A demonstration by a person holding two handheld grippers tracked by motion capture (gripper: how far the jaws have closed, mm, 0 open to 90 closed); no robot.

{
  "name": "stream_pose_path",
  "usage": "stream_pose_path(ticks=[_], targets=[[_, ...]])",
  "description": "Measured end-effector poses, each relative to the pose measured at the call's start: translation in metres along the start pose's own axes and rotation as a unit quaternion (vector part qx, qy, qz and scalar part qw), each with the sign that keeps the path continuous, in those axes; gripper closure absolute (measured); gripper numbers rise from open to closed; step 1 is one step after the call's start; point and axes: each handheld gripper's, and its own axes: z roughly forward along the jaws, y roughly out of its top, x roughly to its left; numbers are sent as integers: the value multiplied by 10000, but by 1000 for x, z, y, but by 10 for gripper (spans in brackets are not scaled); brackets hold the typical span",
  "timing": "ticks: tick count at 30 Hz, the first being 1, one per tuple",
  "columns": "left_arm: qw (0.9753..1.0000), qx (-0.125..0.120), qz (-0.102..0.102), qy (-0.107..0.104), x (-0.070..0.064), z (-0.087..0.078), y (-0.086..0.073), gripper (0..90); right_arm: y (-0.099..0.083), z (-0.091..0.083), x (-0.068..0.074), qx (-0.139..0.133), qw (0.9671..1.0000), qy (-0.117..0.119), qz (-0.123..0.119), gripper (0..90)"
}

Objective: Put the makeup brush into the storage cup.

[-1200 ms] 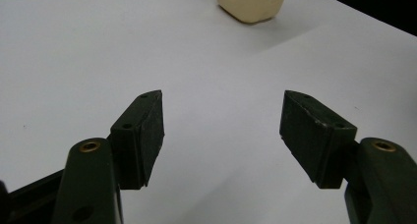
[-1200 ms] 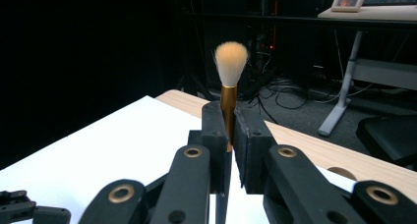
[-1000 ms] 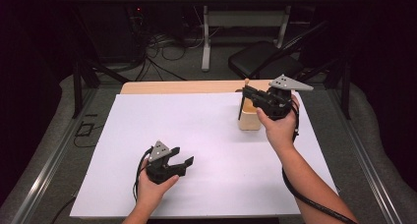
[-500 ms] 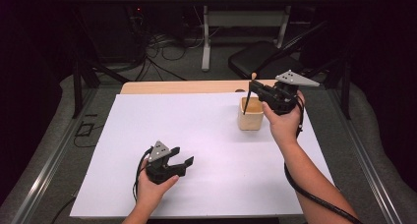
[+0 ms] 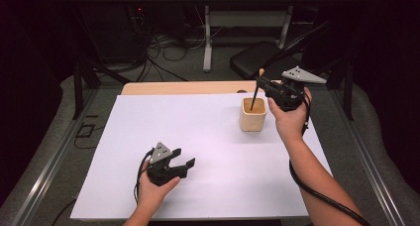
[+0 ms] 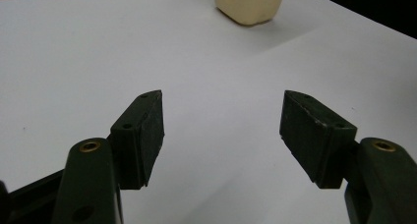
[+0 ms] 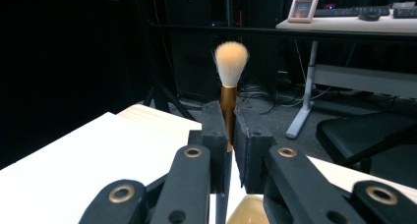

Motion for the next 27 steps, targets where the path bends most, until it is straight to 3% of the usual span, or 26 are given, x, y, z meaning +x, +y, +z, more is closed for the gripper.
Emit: stream_pose_path(ticks=[27], targets=[[10000, -59, -29, 12, 0, -1, 0, 338, 3, 10, -11, 59, 9994, -322, -96, 841]])
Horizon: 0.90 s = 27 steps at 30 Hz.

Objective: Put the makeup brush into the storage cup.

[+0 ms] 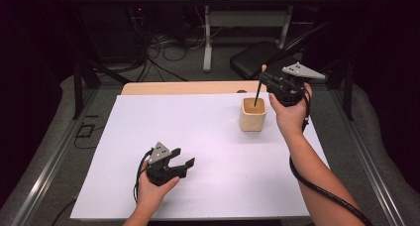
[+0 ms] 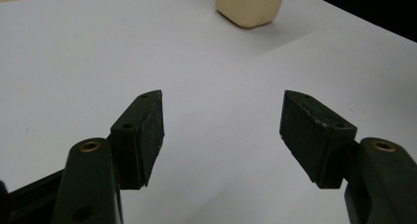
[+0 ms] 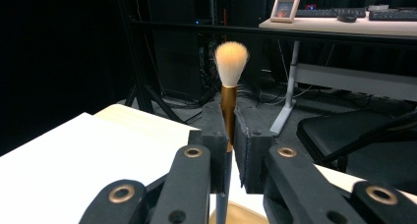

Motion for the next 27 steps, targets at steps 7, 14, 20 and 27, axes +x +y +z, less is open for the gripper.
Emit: stream_pose_path(ticks=[7, 14, 20, 27], targets=[[10000, -12, -6, 0, 1, -1, 0, 338, -1, 2, -1, 22, 10000, -32, -6, 841], [10000, -25, -11, -8, 1, -1, 0, 338, -4, 5, -2, 47, 10000, -65, -14, 841], [10000, -20, -23, -9, 0, -1, 0, 338, -7, 7, -5, 78, 9999, -113, 3, 841], [10000, -18, -20, -9, 0, -1, 0, 338, -13, 8, -9, 138, 9997, -170, 45, 841]])
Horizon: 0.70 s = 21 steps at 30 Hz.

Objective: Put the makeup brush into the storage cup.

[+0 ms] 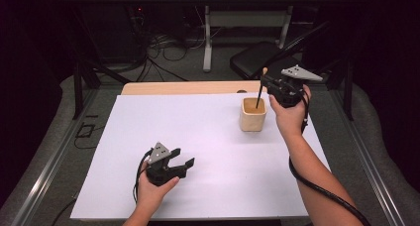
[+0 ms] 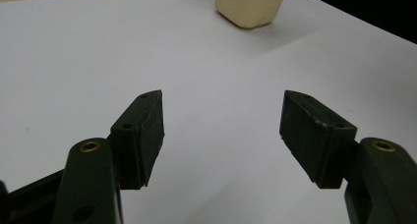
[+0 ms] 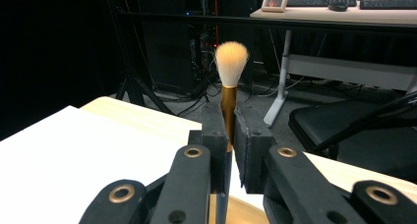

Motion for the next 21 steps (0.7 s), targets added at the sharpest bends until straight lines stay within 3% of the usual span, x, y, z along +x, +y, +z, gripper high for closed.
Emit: stream_pose_path(ticks=[21], targets=[[10000, 19, 6, -13, 0, 0, 0, 338, -20, 4, -4, 196, 9998, -78, -32, 841]])
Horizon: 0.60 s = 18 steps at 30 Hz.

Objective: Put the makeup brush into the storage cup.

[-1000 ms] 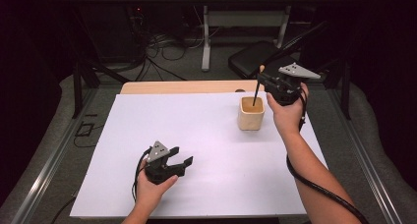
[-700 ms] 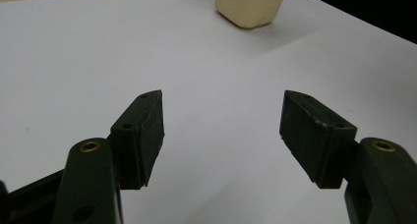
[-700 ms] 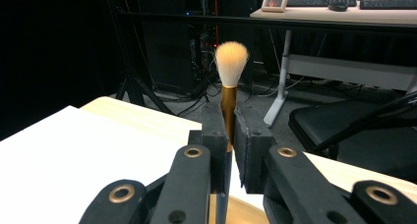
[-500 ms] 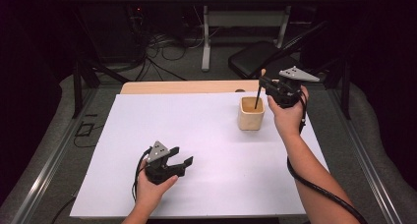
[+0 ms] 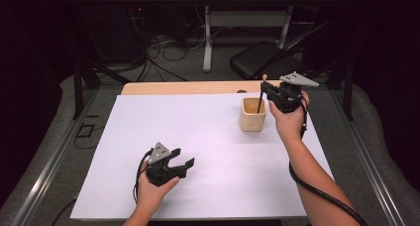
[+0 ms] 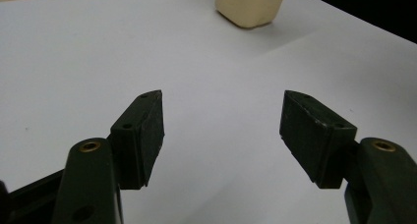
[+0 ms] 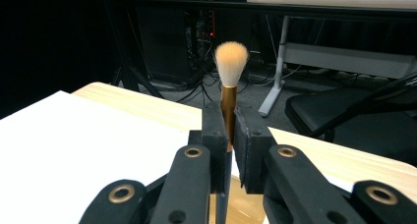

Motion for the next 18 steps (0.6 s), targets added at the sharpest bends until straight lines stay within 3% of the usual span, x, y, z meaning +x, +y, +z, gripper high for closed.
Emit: stream_pose_path(ticks=[18], targets=[[10000, 19, 18, 8, 0, 0, 0, 338, -10, 3, 1, 89, 9999, -12, -46, 841]])
